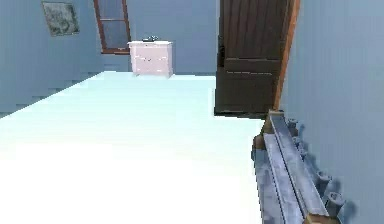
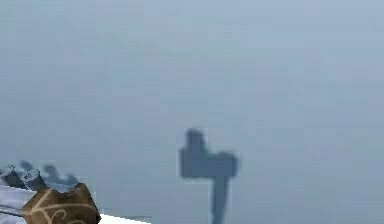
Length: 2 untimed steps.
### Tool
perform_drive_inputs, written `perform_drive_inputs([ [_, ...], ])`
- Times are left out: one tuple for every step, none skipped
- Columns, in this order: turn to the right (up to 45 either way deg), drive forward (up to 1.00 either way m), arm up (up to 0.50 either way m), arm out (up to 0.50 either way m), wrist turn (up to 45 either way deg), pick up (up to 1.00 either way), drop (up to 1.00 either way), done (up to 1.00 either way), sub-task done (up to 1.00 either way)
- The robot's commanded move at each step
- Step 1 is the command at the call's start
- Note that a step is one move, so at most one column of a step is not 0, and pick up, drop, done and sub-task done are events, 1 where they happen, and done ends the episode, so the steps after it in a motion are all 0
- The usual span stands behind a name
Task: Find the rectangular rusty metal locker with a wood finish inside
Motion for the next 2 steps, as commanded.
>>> perform_drive_inputs([
  [0.0, 1.0, 0.0, 0.0, 0.0, 0.0, 0.0, 0.0, 0.0],
  [0.0, 1.0, 0.0, 0.0, 0.0, 0.0, 0.0, 0.0, 0.0],
])
